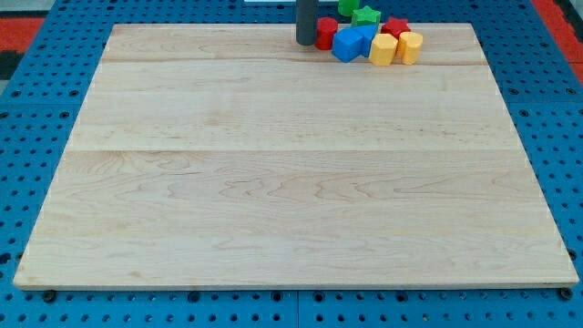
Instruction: Point your arm towards the blue cube
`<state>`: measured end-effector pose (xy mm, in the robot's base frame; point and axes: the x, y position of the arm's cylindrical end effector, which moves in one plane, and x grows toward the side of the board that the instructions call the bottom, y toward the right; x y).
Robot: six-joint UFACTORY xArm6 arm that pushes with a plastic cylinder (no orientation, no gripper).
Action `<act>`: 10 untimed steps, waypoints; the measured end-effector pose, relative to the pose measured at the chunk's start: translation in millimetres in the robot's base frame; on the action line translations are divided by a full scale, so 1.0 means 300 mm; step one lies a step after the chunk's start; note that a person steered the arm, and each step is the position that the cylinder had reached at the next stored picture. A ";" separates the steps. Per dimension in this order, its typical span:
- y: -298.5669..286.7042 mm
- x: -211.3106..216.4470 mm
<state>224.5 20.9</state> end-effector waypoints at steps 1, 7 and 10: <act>0.043 -0.026; -0.104 0.243; 0.030 0.170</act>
<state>275.5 29.9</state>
